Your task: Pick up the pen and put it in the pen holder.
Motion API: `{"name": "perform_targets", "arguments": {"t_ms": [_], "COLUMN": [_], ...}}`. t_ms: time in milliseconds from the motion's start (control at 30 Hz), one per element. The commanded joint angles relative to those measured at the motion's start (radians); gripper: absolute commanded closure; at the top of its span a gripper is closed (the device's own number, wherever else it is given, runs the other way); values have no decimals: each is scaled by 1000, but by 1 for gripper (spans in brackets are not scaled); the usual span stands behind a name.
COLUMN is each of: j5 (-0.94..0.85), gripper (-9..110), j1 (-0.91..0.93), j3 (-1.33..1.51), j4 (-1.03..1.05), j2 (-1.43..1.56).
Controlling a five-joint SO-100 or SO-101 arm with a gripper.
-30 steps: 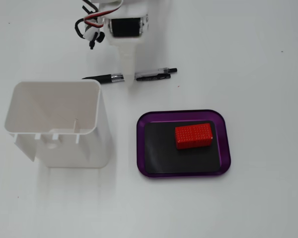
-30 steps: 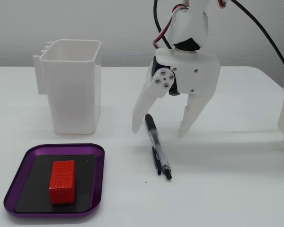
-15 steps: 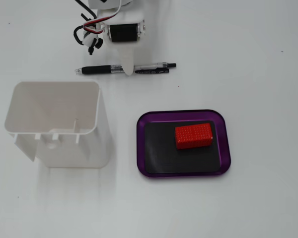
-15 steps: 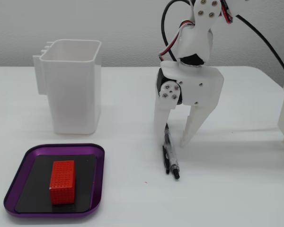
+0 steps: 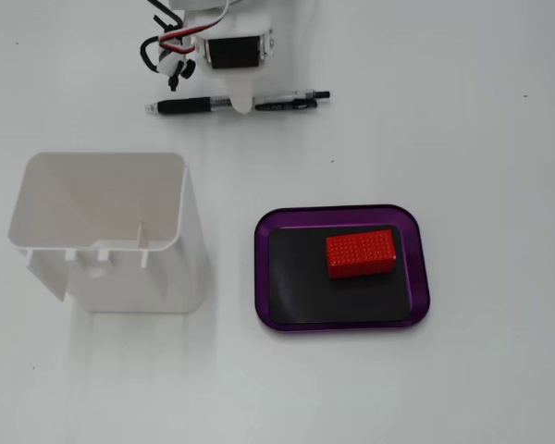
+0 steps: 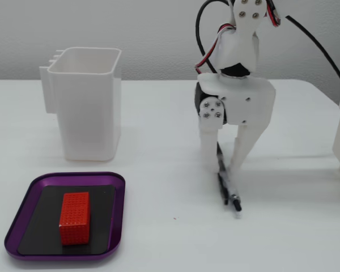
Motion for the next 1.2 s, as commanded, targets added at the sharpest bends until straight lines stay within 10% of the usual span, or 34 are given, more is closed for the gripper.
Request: {"name": "perform_targets", "arguments": {"t_ms": [0, 467, 1167], "j5": [12, 120, 388], "gripper": [102, 102, 102], "j1": [2, 83, -15], "j3": [-26, -321, -1374], "j4": [49, 218, 304], "j2": [184, 618, -279]}}
